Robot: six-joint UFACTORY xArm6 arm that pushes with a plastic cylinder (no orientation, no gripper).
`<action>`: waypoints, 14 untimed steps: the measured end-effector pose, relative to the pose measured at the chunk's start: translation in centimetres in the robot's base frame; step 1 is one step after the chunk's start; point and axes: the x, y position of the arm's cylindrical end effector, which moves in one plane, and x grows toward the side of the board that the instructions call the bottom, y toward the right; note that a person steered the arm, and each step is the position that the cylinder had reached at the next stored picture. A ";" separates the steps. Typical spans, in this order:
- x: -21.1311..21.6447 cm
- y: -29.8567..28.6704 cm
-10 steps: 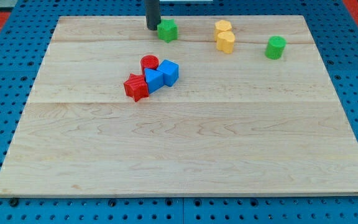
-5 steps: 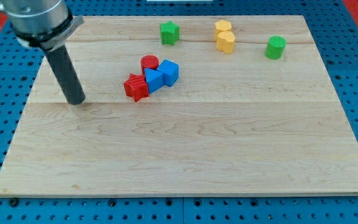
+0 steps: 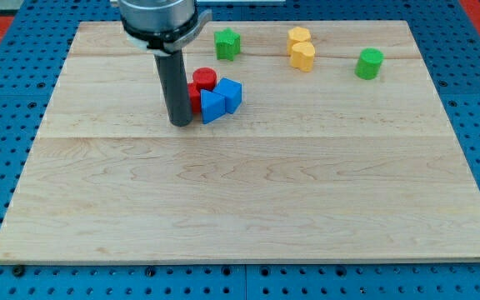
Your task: Place the red blocks below the yellow blocks in a vertical line
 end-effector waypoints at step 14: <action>-11.1 12.4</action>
